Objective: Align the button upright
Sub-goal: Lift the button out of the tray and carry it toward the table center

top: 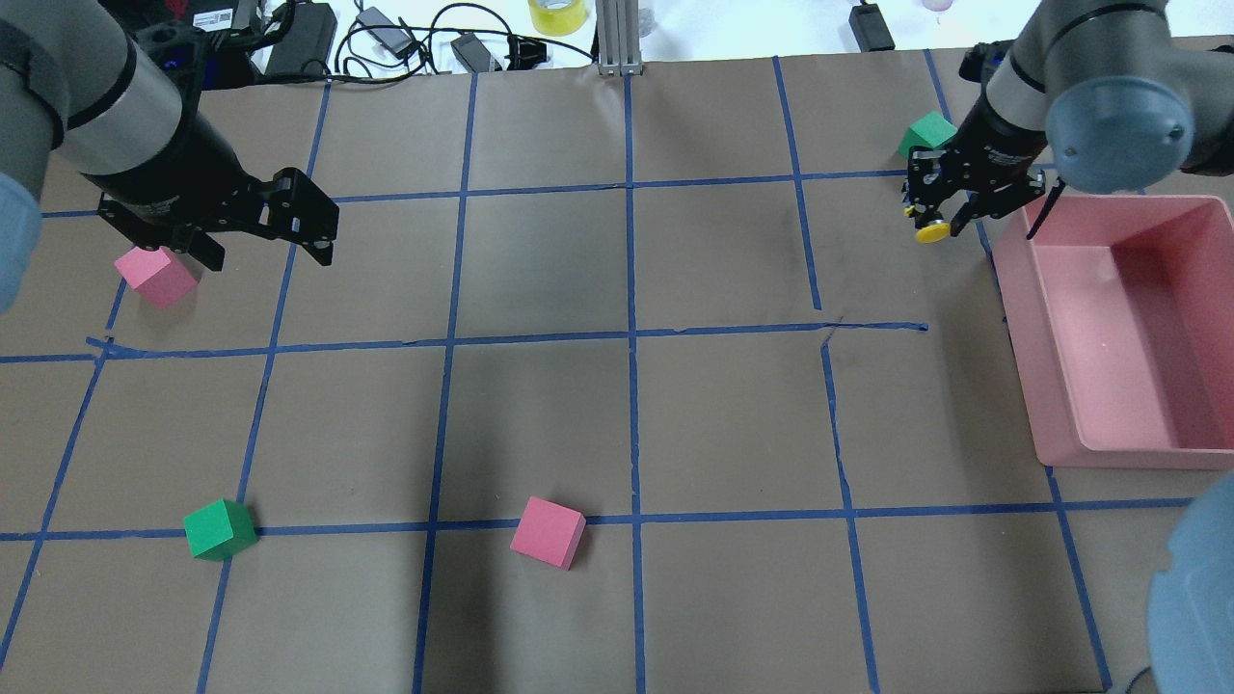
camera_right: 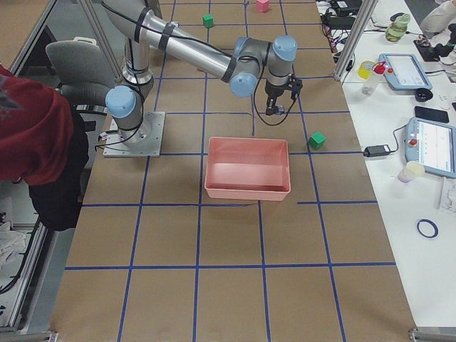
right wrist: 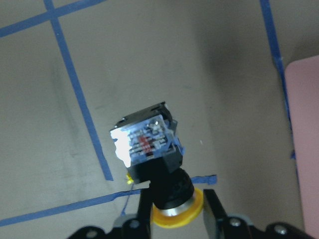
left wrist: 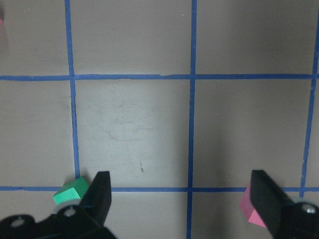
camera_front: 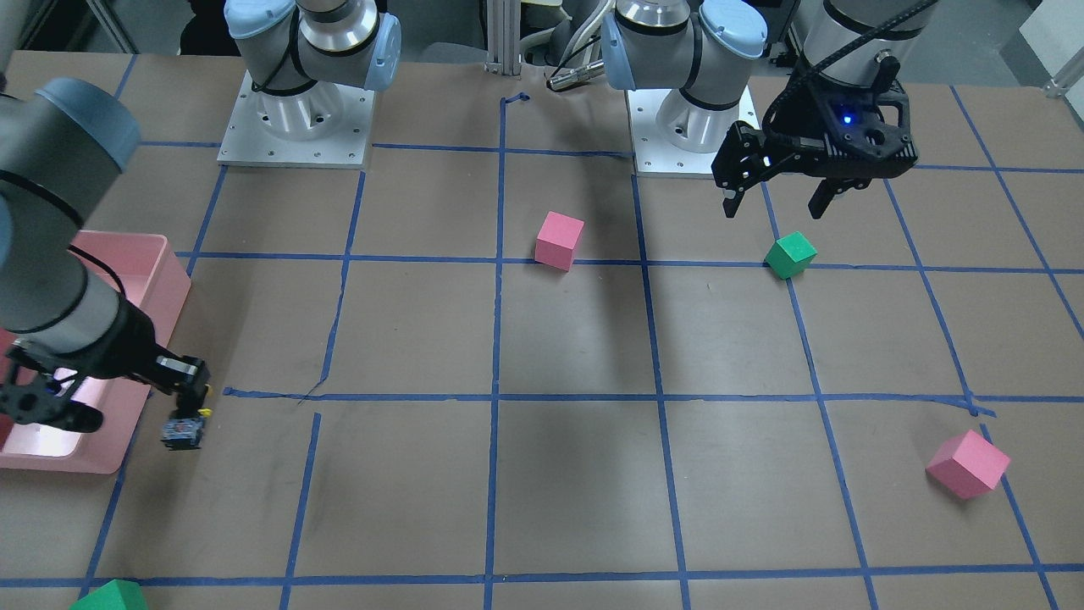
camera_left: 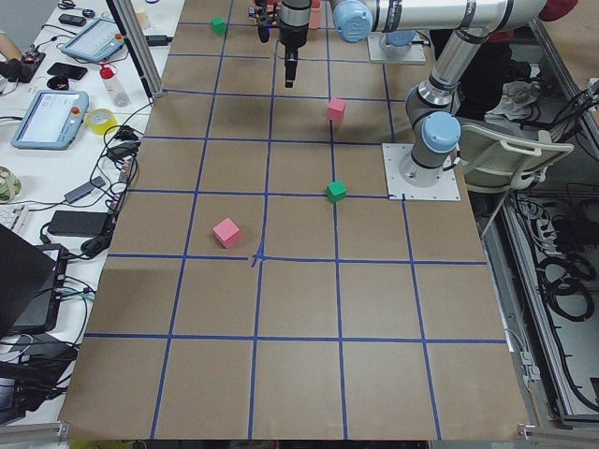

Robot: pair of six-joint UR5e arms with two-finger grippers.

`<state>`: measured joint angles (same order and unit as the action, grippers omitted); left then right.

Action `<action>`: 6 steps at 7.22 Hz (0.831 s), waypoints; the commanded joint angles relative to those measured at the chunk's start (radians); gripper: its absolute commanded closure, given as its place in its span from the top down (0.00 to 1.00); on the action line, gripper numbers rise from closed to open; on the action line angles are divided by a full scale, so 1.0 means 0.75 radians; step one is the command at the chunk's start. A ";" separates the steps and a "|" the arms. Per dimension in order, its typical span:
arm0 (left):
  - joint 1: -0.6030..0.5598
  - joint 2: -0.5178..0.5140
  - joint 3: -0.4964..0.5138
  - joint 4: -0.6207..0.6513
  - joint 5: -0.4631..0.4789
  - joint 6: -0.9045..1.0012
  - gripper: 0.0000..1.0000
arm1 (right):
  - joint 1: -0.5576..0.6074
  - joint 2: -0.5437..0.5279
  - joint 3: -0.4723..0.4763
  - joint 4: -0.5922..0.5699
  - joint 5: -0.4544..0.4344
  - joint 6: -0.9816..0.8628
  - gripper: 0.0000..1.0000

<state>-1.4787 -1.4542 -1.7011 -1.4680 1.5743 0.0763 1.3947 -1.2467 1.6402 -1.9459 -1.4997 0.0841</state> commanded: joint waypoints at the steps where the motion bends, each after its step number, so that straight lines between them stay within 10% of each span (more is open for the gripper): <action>1: 0.000 0.000 0.000 0.000 -0.001 0.000 1.00 | 0.175 0.071 -0.031 -0.070 0.014 0.198 0.00; 6: 0.000 0.000 0.000 0.000 0.002 0.000 1.00 | 0.533 0.245 -0.097 -0.262 0.014 0.744 0.00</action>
<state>-1.4786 -1.4543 -1.7011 -1.4680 1.5754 0.0767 1.7287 -1.0907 1.5756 -2.1020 -1.4894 0.5655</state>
